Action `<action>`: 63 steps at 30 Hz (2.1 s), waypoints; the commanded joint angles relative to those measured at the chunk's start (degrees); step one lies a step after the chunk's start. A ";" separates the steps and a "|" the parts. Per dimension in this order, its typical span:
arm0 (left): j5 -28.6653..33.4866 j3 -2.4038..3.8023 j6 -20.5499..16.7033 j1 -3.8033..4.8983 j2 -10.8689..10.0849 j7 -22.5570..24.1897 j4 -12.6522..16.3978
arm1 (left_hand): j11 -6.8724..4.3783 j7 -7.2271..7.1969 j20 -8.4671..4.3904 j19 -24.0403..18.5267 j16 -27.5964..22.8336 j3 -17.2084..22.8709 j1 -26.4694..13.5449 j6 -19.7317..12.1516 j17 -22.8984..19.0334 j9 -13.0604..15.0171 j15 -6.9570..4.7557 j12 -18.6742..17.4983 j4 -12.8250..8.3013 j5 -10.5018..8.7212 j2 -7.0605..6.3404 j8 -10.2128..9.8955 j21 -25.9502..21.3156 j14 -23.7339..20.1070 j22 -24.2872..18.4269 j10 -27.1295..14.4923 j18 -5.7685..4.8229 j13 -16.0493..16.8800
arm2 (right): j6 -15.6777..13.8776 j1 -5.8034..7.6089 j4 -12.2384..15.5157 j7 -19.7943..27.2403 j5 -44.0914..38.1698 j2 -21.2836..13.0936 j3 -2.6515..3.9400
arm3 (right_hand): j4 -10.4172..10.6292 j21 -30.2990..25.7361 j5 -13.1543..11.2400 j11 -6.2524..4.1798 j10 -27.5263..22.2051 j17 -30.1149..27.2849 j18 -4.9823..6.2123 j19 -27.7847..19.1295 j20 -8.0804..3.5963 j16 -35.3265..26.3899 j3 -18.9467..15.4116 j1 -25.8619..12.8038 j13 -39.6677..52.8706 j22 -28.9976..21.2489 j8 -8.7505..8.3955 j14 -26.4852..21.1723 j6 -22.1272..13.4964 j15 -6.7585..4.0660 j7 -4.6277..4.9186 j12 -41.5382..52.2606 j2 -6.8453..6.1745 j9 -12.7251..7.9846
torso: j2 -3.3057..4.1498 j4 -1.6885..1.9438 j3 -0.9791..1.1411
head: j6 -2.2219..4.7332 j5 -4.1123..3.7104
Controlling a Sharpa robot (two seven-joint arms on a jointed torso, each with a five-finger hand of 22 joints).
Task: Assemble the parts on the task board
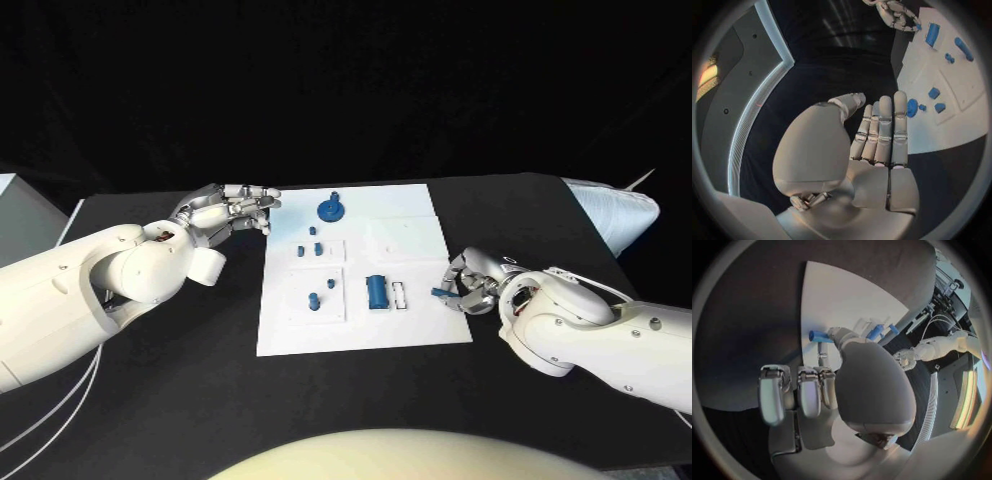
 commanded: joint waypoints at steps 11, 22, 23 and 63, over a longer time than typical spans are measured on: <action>0.35 0.04 1.01 0.00 0.03 0.30 0.30 | 0.15 0.13 0.10 0.32 -0.22 0.06 -0.10 -0.32 0.07 -0.08 0.21 0.27 0.35 0.22 0.36 -0.33 -0.31 0.08 -0.09 -0.42 0.87 -0.07 | -4.28 1.72 2.26 1.60 7.27 2.46 0.12 | -0.05 0.99 -2.46 -0.58 6.16 15.08 -0.59 5.50 -0.62 0.37 2.76 -5.71 15.08 14.02 1.48 6.06 0.14 -0.45 -0.38 0.12 1.37 1.43 | 0.04 0.03 -0.03 | -0.04 -0.28; 0.35 0.04 1.40 0.00 -0.02 -0.02 0.39 | 0.15 0.13 0.10 0.32 -0.22 0.06 -0.10 -0.32 0.07 -0.08 0.21 0.27 0.35 0.22 0.36 -0.33 -0.31 0.08 -0.09 -0.42 0.87 -0.07 | -2.05 1.38 0.68 -0.04 8.58 5.18 0.00 | 0.18 0.87 -3.34 -0.51 6.16 15.08 -0.57 5.48 -0.59 0.37 2.23 -8.50 15.08 14.01 1.74 6.06 0.09 -0.39 -0.31 0.12 0.80 1.61 | 0.03 0.00 0.01 | -0.25 -0.21; 0.35 0.04 1.44 0.00 -0.01 -0.04 0.39 | 0.16 0.14 0.11 0.34 -0.23 0.05 -0.15 -0.35 0.09 -0.10 0.22 0.28 0.45 0.22 0.32 -0.34 -0.40 0.06 -0.16 -0.47 0.87 -0.10 | -1.96 1.30 0.54 -0.17 8.62 5.39 -0.01 | 0.19 0.88 -3.36 -0.50 6.16 15.08 -0.57 5.48 -0.59 0.37 2.15 -8.67 15.08 14.01 1.74 6.06 0.07 -0.39 -0.30 0.12 0.76 1.62 | 0.05 0.01 0.03 | -0.26 -0.20; 0.33 0.04 1.90 0.00 0.14 -0.46 0.24 | 0.17 0.15 0.12 0.34 -0.24 0.04 -0.20 -0.39 0.09 -0.12 0.24 0.28 0.52 0.22 0.30 -0.36 -0.46 0.02 -0.20 -0.52 0.86 -0.12 | 2.11 0.61 -3.12 -1.66 5.96 9.05 -0.13 | 0.35 0.47 -8.94 -0.37 6.16 15.08 -0.49 5.43 -0.45 0.37 -1.18 -14.19 15.08 13.94 1.79 6.06 0.05 -0.26 -0.19 0.12 0.50 1.44 | 0.04 0.00 0.01 | -1.03 0.11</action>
